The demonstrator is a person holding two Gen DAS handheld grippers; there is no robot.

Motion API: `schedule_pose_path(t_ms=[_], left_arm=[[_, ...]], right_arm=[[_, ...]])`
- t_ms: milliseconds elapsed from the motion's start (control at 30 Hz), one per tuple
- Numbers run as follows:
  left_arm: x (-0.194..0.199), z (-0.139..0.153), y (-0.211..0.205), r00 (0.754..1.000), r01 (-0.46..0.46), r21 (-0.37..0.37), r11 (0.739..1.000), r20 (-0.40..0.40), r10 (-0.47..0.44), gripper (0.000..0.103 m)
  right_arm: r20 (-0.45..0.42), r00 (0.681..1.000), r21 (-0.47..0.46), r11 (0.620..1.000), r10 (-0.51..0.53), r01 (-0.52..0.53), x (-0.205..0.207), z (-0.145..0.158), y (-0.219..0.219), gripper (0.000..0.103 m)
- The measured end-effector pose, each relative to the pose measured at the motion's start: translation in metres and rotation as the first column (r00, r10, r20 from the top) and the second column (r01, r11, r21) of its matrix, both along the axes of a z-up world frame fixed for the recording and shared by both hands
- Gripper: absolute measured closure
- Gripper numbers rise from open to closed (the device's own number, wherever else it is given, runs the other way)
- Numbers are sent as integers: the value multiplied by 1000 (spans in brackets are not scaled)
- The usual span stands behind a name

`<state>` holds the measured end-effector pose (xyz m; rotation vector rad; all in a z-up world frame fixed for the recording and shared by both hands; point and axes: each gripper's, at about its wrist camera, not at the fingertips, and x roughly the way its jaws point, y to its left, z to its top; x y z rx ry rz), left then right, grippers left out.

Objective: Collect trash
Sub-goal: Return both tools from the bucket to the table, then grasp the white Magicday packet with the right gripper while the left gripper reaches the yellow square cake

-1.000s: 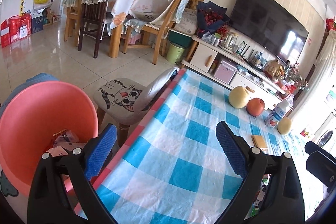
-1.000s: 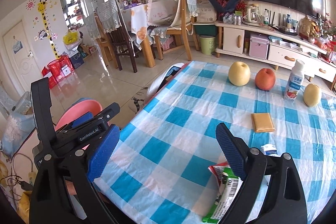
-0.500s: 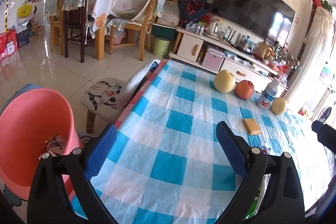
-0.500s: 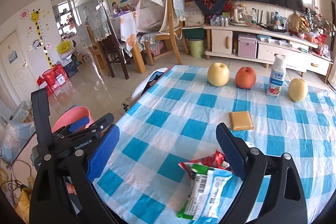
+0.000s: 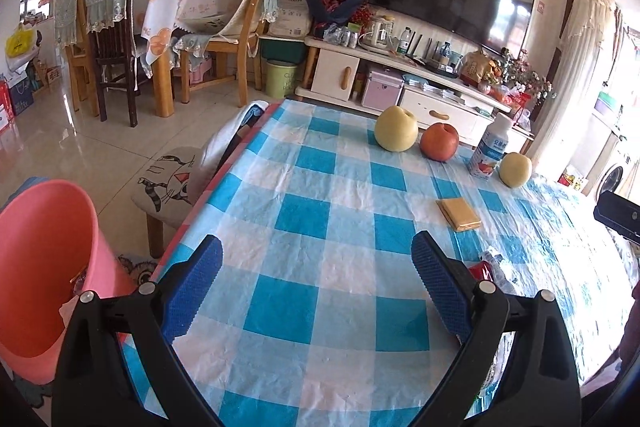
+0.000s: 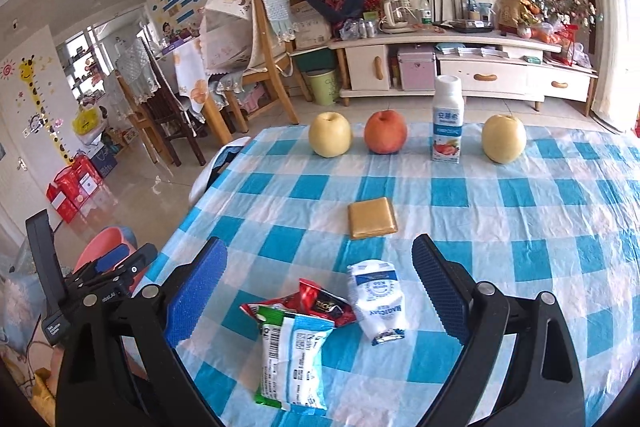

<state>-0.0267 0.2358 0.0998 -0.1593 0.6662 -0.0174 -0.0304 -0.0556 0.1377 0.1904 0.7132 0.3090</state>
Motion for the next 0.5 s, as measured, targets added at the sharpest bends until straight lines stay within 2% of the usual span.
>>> schedule_pose_path(t_ms=[200, 400, 500], left_arm=[[3, -3, -20, 999, 53, 23, 998, -11, -53, 7], [8, -8, -39, 995, 95, 50, 994, -29, -94, 7], [11, -10, -45, 994, 107, 59, 993, -33, -105, 7]], right_arm=[[-53, 999, -29, 999, -14, 12, 11, -17, -17, 10], [-160, 986, -102, 995, -37, 20, 27, -57, -19, 10], [-208, 978, -107, 994, -28, 6, 34, -76, -18, 10]])
